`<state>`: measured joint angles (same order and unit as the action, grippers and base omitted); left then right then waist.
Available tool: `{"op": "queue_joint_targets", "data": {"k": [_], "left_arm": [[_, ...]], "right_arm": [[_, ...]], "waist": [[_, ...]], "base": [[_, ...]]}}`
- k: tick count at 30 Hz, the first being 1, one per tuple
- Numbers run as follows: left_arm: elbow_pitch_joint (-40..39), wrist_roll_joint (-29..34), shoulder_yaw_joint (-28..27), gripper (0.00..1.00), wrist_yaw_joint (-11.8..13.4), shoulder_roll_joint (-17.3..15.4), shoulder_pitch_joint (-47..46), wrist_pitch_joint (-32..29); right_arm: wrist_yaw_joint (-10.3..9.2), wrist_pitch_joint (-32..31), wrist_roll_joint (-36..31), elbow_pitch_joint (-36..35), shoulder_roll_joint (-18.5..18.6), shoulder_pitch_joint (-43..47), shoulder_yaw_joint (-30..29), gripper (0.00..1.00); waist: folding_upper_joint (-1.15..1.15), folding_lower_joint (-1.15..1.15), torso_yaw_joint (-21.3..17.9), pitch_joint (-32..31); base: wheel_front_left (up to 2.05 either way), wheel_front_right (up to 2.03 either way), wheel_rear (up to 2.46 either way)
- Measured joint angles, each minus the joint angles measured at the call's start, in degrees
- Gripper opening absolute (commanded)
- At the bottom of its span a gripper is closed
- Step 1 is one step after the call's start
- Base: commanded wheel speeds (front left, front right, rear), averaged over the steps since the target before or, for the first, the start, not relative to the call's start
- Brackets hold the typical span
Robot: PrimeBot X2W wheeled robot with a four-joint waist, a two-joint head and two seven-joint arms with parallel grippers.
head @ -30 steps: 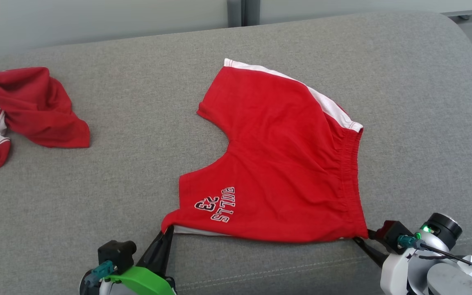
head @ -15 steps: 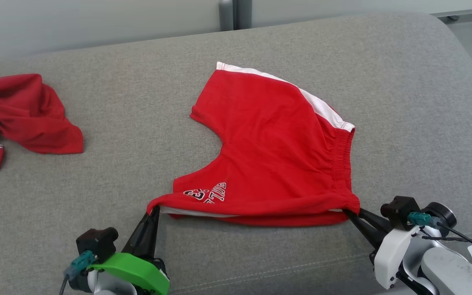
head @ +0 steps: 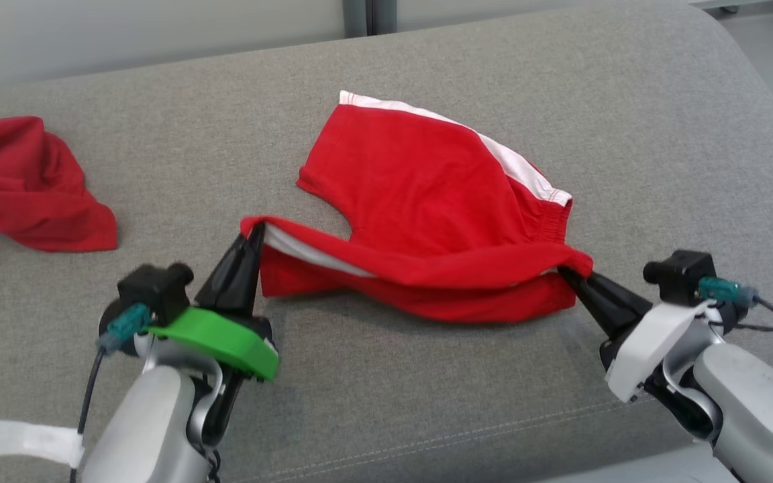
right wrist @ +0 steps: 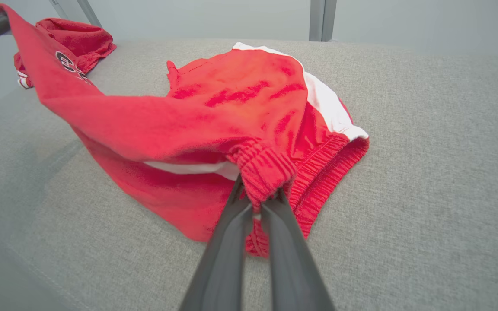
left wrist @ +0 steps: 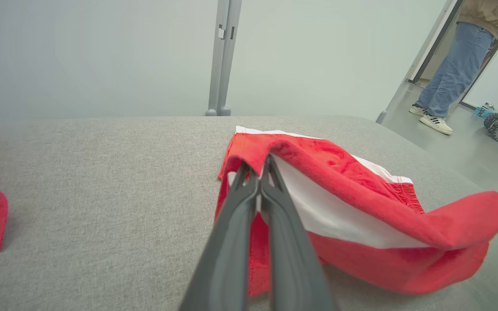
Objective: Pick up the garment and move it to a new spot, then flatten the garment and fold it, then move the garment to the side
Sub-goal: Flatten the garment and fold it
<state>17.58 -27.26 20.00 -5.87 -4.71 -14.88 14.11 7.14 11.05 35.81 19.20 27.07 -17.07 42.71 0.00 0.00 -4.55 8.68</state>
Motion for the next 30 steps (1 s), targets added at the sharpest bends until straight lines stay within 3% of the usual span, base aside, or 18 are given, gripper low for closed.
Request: {"op": "queue_joint_targets", "data": {"k": [12, 21, 30], "left_arm": [[4.47, 1.53, -0.89, 0.0, 0.1, -0.9, -19.08, -8.32], [10.09, 4.21, -0.75, 0.0, 0.62, -1.82, -30.77, -13.57], [15.6, 6.9, -0.52, 0.0, 0.67, -3.54, -39.2, -14.54]], "right_arm": [[0.0, -6.24, 11.05, 1.55, -1.87, -11.75, -2.43, 0.0], [-0.01, -9.07, 13.79, 3.69, -5.48, -18.58, -0.91, 0.0], [-0.01, -8.03, 15.34, 7.9, -8.71, -24.55, -0.64, 0.0]], "waist": [[0.0, 0.0, -1.89, 6.18], [0.0, 0.0, -4.61, 12.71], [0.0, 0.0, -8.95, 19.6]], "base": [[0.0, 0.0, 0.0], [0.0, 0.0, 0.0], [0.0, 0.0, 0.0]]}}
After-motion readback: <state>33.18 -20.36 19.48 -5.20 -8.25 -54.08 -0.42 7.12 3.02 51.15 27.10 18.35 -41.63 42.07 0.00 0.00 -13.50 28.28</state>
